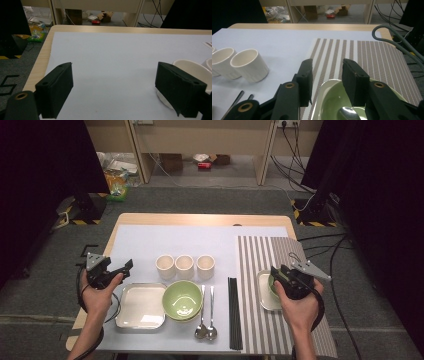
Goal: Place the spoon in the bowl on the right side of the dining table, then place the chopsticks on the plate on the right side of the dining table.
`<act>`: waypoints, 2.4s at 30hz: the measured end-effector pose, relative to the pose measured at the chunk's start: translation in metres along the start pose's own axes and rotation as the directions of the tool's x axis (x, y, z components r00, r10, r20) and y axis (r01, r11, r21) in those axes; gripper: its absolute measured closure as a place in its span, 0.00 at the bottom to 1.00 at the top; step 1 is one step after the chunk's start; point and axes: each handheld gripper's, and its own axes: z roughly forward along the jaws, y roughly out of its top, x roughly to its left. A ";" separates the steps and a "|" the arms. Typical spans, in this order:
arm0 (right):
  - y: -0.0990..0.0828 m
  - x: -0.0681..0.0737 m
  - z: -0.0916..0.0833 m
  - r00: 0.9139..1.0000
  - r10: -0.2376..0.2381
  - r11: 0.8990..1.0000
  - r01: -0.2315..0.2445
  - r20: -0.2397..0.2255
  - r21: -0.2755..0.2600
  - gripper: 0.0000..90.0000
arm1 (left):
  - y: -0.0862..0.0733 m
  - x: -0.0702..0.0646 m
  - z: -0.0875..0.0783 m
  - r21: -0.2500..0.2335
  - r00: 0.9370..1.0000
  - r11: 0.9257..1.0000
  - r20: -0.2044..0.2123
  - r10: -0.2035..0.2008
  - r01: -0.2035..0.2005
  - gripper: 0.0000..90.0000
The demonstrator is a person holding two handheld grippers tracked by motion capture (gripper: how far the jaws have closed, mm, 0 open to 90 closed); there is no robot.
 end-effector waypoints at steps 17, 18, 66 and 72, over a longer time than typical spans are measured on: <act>0.002 0.012 0.006 1.000 -0.018 1.000 0.018 -0.015 0.023 0.67 | 0.000 0.001 -0.003 -0.010 1.000 1.000 0.007 -0.003 0.003 0.15; 0.002 0.013 0.007 1.000 -0.015 1.000 0.016 -0.015 0.024 0.67 | 0.000 0.001 -0.003 -0.010 1.000 1.000 0.007 -0.004 0.004 0.15; 0.002 0.045 0.061 0.998 0.002 0.930 0.019 -0.058 0.366 0.79 | 0.000 0.001 -0.006 -0.010 1.000 1.000 0.021 -0.012 0.013 0.15; 0.002 0.055 0.074 0.998 0.000 0.896 0.026 -0.058 0.443 0.82 | -0.001 0.001 -0.005 -0.008 1.000 1.000 0.020 -0.014 0.014 0.15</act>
